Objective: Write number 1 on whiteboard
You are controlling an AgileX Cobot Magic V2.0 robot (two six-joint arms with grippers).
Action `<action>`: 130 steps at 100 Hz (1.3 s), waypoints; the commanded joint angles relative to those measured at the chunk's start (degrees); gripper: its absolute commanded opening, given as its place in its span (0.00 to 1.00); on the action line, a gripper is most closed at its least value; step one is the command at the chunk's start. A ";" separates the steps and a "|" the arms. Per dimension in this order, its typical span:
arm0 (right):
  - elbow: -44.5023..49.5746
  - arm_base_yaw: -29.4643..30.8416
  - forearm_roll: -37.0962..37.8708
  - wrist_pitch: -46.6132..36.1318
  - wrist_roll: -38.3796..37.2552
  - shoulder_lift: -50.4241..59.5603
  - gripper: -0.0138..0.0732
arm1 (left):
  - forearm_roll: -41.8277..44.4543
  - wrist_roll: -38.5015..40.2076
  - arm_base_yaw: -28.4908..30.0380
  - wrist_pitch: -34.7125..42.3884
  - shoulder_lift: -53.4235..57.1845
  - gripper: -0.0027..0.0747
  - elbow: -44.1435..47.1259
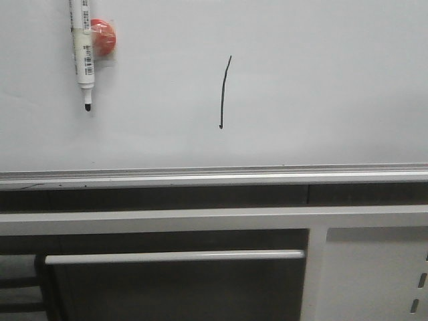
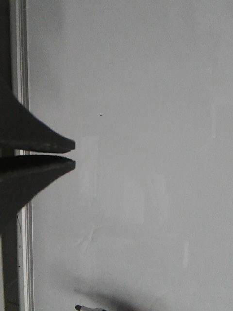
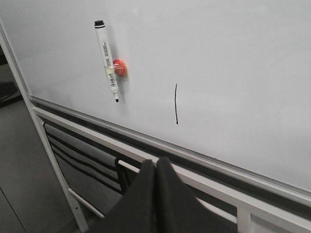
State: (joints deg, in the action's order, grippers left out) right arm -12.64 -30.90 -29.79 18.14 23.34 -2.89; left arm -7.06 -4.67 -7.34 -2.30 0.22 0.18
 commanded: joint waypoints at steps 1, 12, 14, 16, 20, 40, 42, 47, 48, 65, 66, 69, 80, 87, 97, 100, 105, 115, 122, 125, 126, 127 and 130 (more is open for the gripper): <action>-1.43 0.23 -0.60 -4.41 0.26 -0.59 0.10 | 0.24 0.79 0.54 4.44 1.40 0.01 2.42; -1.43 0.23 -0.60 -4.41 0.26 -0.59 0.10 | 0.53 0.79 0.63 4.66 1.40 0.01 2.42; -1.43 0.23 -0.60 -4.41 0.26 -0.59 0.10 | 0.53 0.79 0.63 4.66 1.40 0.01 2.42; -1.43 0.23 -0.60 -4.28 0.26 -0.59 0.10 | 0.53 0.79 0.63 4.66 1.40 0.01 2.42; -1.43 0.23 -0.60 -4.28 0.26 -0.59 0.10 | 0.53 0.79 0.63 4.66 1.40 0.01 2.42; -1.43 0.23 -0.60 -4.28 0.26 -0.59 0.10 | 0.53 0.79 0.63 4.69 1.29 0.01 2.32; -1.43 0.23 -0.60 -4.28 0.26 -0.59 0.10 | 0.53 0.79 0.63 4.69 1.29 0.01 2.32; -1.43 0.23 -0.60 -4.28 0.26 -0.59 0.10 | 0.53 0.79 0.63 4.69 1.29 0.01 2.32; -1.43 0.23 -0.60 -4.28 0.26 -0.59 0.10 | 0.53 0.79 0.63 4.69 1.29 0.01 2.32; -1.43 0.23 -0.60 -4.28 0.26 -0.59 0.10 | 0.53 0.79 0.63 4.69 1.29 0.01 2.32; -1.43 0.23 -0.60 -4.28 0.26 -0.59 0.10 | 0.53 0.79 0.63 4.69 1.29 0.01 2.32; -1.43 0.23 -0.60 -4.28 0.26 -0.59 0.10 | 0.53 0.79 0.63 4.69 1.29 0.01 2.32; -1.43 0.23 -0.60 -4.28 0.26 -0.59 0.10 | 0.53 0.79 0.63 4.69 1.29 0.01 2.32; -1.43 0.23 -0.60 -4.28 0.26 -0.59 0.10 | 0.53 0.79 0.63 4.69 1.29 0.01 2.32; -1.43 0.23 -0.47 -4.28 0.26 -0.59 0.10 | 0.53 0.79 0.63 4.69 1.29 0.01 2.32; -1.43 0.23 -0.17 -4.28 0.26 -0.59 0.10 | 0.53 0.79 0.63 4.69 1.29 0.01 2.32; -1.43 0.23 3.56 -4.39 0.26 -0.59 0.10 | 0.53 0.79 0.63 4.69 1.29 0.01 2.32; -0.96 1.84 17.41 -6.58 -13.41 -0.59 0.10 | 0.53 0.79 0.63 4.69 1.29 0.01 2.32; -0.08 5.18 28.23 -8.04 -24.96 -0.70 0.10 | 0.53 0.79 0.63 4.69 1.29 0.01 2.32; 0.26 6.88 29.79 -7.45 -26.44 -0.70 0.10 | 0.53 0.79 0.63 4.69 1.29 0.01 2.32; 0.44 7.80 29.79 -7.13 -26.55 -0.70 0.10 | 0.53 0.79 0.63 4.69 1.29 0.01 2.32; 0.49 8.28 29.79 -7.13 -26.55 -0.70 0.10 | 0.53 0.79 0.63 4.69 1.29 0.01 2.32; 0.90 10.86 29.79 -6.26 -26.55 -0.70 0.10 | 0.53 0.79 0.63 4.69 1.29 0.01 2.32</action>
State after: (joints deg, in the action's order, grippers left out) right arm -11.37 -25.34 -5.97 15.74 2.37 -2.89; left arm -6.45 -4.45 -6.81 -2.19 0.22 0.18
